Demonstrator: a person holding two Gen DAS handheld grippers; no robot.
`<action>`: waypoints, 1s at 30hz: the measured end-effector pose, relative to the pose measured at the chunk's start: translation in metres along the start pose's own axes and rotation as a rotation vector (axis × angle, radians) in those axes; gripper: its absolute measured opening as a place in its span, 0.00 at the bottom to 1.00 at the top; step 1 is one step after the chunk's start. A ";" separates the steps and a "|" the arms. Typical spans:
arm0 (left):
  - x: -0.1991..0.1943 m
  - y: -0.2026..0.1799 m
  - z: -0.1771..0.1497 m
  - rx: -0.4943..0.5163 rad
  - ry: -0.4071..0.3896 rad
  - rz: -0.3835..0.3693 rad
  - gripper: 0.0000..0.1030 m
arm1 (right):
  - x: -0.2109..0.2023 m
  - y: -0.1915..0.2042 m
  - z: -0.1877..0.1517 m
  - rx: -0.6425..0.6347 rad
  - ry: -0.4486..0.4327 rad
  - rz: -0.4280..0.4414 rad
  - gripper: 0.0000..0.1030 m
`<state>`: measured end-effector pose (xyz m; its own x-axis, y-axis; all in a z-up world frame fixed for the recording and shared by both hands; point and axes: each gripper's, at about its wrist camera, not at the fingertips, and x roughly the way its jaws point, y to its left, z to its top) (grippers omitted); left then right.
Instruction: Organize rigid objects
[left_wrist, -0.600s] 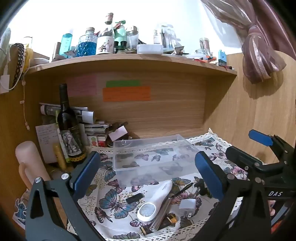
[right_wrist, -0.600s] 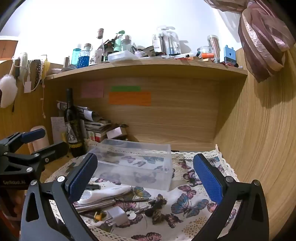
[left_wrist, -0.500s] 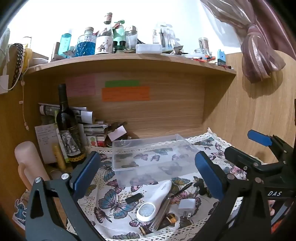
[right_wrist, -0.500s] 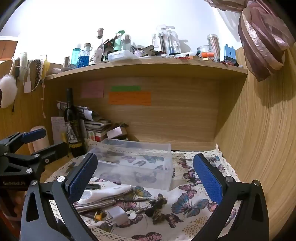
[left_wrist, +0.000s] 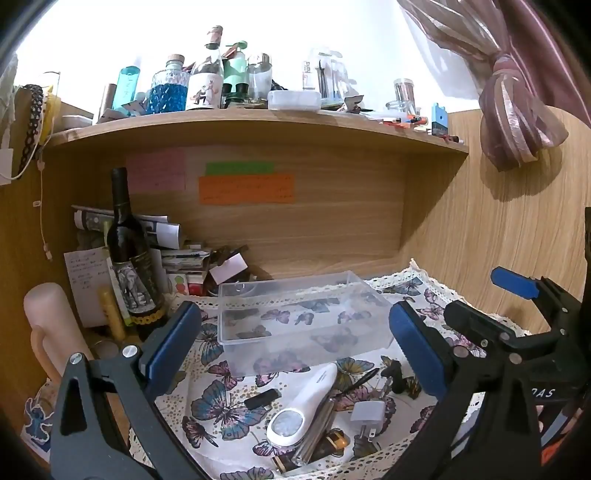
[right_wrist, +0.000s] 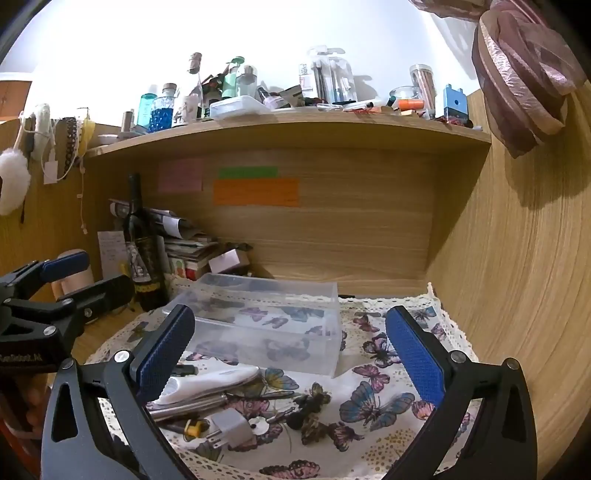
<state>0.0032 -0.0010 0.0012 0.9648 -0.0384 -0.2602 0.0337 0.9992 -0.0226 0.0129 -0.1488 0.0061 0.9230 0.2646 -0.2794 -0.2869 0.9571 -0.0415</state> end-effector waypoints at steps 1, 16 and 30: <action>0.000 0.000 0.000 -0.001 -0.001 -0.001 1.00 | 0.000 0.000 0.000 0.000 0.000 0.000 1.00; -0.001 0.000 0.002 -0.001 -0.003 0.000 1.00 | 0.002 0.000 0.001 0.004 0.001 0.010 1.00; -0.004 0.001 0.005 0.003 -0.013 0.006 1.00 | 0.001 0.001 0.003 0.008 -0.003 0.020 1.00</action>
<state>0.0012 -0.0002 0.0071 0.9682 -0.0318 -0.2480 0.0283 0.9994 -0.0178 0.0142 -0.1477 0.0082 0.9179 0.2842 -0.2768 -0.3034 0.9525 -0.0280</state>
